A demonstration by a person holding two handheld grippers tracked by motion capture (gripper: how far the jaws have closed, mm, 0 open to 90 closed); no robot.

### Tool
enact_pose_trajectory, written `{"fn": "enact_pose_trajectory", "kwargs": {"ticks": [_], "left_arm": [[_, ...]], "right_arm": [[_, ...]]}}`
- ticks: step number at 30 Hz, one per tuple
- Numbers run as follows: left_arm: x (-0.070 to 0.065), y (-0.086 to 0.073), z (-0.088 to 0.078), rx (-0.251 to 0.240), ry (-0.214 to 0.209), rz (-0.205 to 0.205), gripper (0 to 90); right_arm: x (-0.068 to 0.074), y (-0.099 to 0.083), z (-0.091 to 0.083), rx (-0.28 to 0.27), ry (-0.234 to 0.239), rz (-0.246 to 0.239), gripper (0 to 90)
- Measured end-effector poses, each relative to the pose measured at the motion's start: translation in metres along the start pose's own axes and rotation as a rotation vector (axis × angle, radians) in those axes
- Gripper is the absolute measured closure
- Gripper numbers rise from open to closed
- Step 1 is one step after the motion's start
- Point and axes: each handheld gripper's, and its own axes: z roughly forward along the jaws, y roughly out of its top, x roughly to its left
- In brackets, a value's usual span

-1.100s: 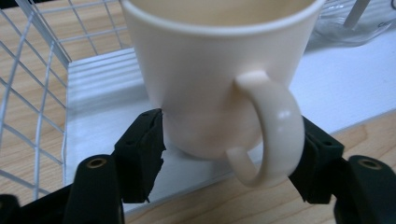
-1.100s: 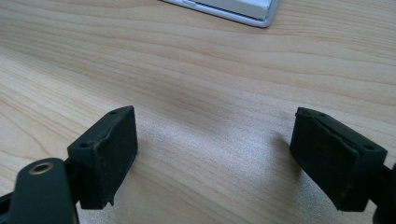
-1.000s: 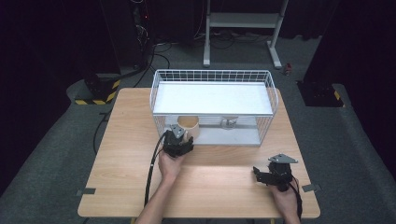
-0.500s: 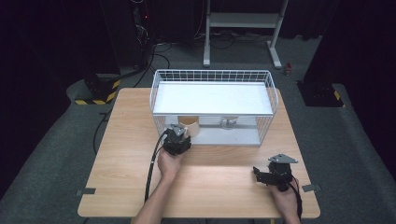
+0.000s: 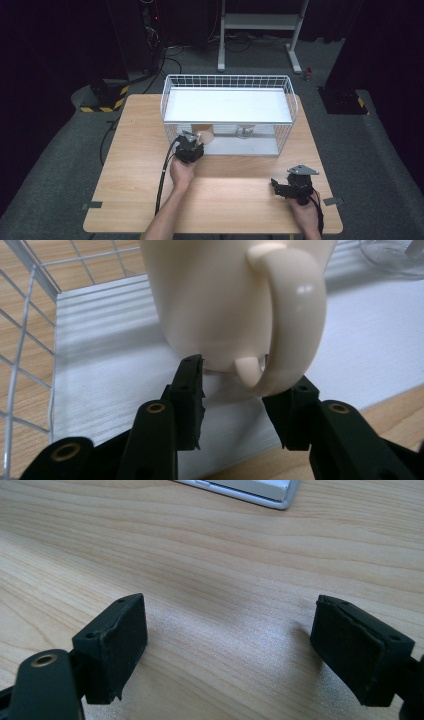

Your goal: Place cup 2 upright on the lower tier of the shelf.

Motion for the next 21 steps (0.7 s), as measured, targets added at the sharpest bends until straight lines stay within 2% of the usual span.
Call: {"fn": "enact_pose_trajectory", "kwargs": {"ticks": [4,8,9,11,12,14,17,19,21], "left_arm": [[0.002,0.0,0.002,0.01,0.001,-0.013,61.6],[0.003,0.004,0.004,0.016,0.007,0.011,62.7],[0.002,0.005,0.005,0.02,-0.006,-0.001,62.9],[0.003,0.008,0.006,0.011,0.012,0.008,63.3],[0.003,0.008,0.006,0.01,-0.003,-0.002,63.5],[0.004,0.007,0.008,0.015,-0.006,-0.009,63.5],[0.005,0.007,0.01,0.024,0.017,-0.005,63.8],[0.005,0.007,0.011,0.022,0.001,-0.015,64.5],[0.006,0.007,0.012,0.015,0.003,-0.02,64.8]], "right_arm": [[0.0,0.0,0.0,0.001,-0.001,0.002,15.0],[0.0,0.0,0.0,0.0,0.0,0.0,15.0],[0.0,0.0,0.0,0.001,-0.001,0.002,15.0],[0.0,0.0,0.0,0.0,0.0,0.0,15.0],[0.0,0.0,0.0,0.0,0.0,0.0,15.0],[0.0,0.0,0.0,0.0,0.0,0.001,15.0],[0.0,0.0,0.0,0.0,0.0,0.0,15.0],[0.0,0.0,0.0,0.001,-0.001,0.001,15.0],[0.0,0.0,0.0,0.0,0.0,0.0,15.0]]}}
